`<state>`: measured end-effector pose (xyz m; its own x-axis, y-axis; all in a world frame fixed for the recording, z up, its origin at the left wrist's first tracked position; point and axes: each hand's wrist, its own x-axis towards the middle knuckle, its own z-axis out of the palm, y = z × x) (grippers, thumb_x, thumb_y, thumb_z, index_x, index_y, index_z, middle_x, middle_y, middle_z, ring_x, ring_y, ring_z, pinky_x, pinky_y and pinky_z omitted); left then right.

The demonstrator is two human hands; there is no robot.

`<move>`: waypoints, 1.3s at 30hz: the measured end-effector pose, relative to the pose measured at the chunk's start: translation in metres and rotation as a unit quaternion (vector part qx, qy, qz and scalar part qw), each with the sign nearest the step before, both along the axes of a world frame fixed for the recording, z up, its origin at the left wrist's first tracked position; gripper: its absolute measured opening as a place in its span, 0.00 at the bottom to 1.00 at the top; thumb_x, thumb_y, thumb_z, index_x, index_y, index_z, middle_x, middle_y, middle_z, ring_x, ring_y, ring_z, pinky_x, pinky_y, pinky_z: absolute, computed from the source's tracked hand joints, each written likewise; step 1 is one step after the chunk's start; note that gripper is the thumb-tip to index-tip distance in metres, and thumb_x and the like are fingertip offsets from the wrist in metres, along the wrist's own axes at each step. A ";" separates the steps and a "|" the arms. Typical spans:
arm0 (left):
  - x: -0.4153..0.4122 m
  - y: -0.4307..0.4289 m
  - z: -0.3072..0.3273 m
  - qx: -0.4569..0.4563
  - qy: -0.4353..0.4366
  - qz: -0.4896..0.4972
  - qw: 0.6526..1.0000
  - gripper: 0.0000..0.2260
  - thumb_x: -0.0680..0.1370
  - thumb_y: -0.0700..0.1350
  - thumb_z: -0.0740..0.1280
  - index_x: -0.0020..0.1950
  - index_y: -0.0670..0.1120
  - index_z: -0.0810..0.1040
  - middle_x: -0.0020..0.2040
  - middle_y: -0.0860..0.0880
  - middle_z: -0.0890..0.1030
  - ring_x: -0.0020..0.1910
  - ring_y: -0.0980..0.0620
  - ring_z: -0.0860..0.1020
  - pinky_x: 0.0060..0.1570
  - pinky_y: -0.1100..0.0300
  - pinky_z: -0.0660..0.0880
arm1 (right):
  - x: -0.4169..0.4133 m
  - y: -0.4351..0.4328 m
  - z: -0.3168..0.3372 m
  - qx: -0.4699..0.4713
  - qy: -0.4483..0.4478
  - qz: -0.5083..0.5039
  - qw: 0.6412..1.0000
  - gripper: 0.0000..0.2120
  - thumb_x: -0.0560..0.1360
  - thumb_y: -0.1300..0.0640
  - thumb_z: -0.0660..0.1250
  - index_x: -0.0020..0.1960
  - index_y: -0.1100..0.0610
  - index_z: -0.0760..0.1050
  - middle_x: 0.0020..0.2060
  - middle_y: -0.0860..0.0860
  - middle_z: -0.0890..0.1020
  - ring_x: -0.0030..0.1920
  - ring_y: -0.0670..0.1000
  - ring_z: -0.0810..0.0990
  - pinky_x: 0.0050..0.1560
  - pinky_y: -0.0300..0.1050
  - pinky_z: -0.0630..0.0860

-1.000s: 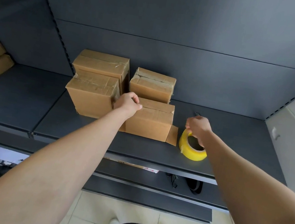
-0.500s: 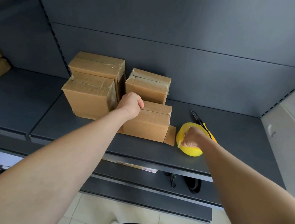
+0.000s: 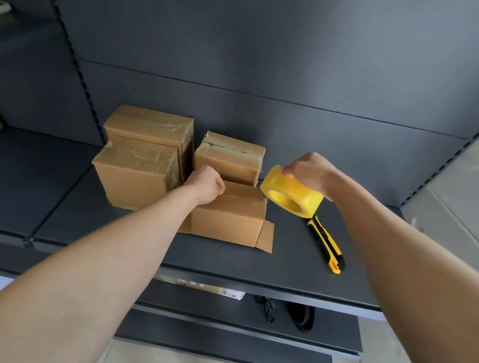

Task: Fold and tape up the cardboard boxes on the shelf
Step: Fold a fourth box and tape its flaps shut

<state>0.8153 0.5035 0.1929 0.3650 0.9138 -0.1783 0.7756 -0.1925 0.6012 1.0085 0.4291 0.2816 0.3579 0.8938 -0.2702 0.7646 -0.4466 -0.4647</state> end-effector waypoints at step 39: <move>-0.017 -0.002 0.034 -0.265 -0.347 0.054 0.898 0.03 0.78 0.35 0.65 0.48 0.39 0.78 0.41 0.45 0.77 0.39 0.52 0.77 0.36 0.65 0.78 | -0.064 0.057 -0.001 -0.064 -0.087 0.175 0.979 0.24 0.76 0.39 0.61 0.53 0.61 0.74 0.44 0.53 0.73 0.42 0.52 0.72 0.37 0.43 0.65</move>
<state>0.7983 0.5013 0.2272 0.4707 0.8046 -0.3621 0.1759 0.3165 0.9321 0.9445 0.4865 0.2803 0.0859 0.9326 -0.3504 0.9441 -0.1886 -0.2703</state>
